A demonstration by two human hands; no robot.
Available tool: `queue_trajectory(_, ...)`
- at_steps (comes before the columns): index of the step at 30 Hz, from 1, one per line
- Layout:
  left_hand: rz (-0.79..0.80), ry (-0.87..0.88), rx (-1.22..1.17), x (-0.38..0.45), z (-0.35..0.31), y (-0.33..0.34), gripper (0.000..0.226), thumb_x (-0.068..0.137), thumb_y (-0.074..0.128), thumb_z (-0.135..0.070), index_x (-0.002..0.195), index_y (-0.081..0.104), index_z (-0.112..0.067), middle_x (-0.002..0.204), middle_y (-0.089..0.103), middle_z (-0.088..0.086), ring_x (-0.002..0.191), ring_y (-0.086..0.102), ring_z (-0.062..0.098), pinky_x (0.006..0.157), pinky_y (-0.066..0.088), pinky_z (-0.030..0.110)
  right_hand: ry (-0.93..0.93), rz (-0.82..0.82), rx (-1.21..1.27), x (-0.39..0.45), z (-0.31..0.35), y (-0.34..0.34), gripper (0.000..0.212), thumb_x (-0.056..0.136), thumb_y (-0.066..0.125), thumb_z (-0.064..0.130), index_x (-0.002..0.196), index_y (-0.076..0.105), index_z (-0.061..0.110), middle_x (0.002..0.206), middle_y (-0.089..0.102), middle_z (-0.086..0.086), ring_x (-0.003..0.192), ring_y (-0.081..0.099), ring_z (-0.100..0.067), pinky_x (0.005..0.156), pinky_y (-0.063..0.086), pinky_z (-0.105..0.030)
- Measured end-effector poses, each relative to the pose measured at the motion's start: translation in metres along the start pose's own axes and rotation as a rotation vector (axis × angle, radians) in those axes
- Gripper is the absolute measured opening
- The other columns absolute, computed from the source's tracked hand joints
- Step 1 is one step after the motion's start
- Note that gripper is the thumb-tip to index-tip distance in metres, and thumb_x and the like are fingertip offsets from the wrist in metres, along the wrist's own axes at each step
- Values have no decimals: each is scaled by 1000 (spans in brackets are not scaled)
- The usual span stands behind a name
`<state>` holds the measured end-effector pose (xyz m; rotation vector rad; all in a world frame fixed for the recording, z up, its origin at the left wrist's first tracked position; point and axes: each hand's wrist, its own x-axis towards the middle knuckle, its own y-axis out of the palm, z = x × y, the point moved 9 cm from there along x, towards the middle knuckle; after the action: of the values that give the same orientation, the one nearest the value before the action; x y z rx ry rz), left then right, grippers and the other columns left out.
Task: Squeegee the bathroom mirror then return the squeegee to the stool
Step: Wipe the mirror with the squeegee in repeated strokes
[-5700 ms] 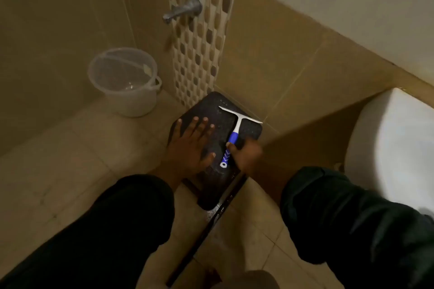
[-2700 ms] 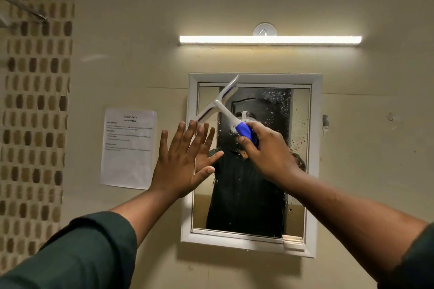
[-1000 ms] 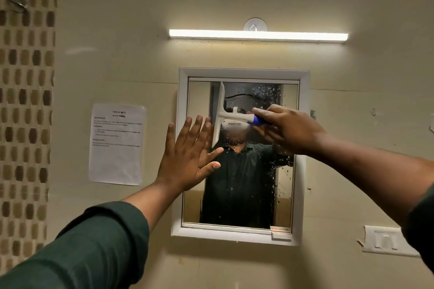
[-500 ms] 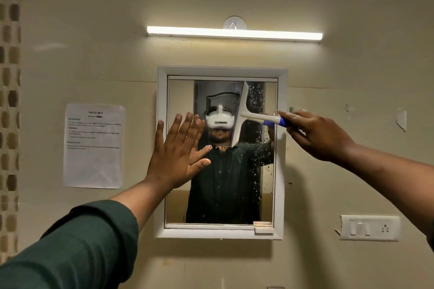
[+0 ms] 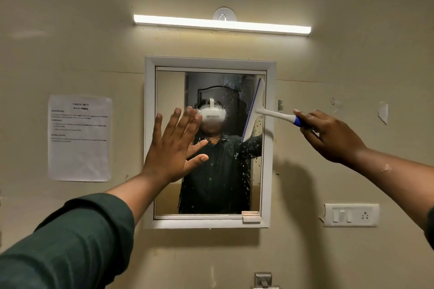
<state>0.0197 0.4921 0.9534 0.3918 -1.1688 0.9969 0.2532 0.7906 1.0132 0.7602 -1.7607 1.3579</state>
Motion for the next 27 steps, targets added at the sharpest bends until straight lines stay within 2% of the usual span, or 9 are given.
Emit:
queue_trajectory(3,-9,-6,-11,-1,4,-4,97,100,15,-83,174,8,-20,182,-5,8,168,-4,33,129,-17,61,19,2,1,-3,-3,-2,49,104,56,23,153,52,28,102,56,8,75,55,-24,61,51,-39)
queue_trajectory(8,-14,-18,5,-4,14,-13,97,100,15,-82,174,12,-20,182,-5,8,168,-3,33,129,-20,59,34,-1,-21,-10,-9,-8,50,103,57,22,153,52,27,107,61,3,79,56,-26,64,54,-42)
queue_trajectory(15,16,-6,-3,-7,10,-12,99,100,11,-83,174,13,-18,182,-4,9,168,-3,33,129,-19,59,25,-74,-34,-20,-7,-16,48,102,60,20,149,56,25,110,65,1,84,60,-26,63,53,-38)
queue_trajectory(21,40,-19,-39,-2,-4,-9,101,99,8,-84,174,11,-15,182,-5,9,168,-6,32,129,-19,59,-55,-73,81,1,59,0,49,106,55,29,155,48,25,118,63,0,87,60,-18,66,57,-40)
queue_trajectory(25,5,-26,-64,-3,1,-16,104,99,9,-85,173,13,-13,182,-6,9,168,-8,31,130,-18,58,-163,13,89,12,120,21,54,106,46,39,159,41,30,122,62,0,86,54,-11,64,47,-22)
queue_trajectory(27,7,-22,-65,-6,6,-17,106,97,8,-86,173,13,-13,182,-5,9,168,-7,31,130,-18,58,-208,49,75,14,144,34,55,107,52,35,160,38,32,126,62,1,88,55,-11,67,47,-21)
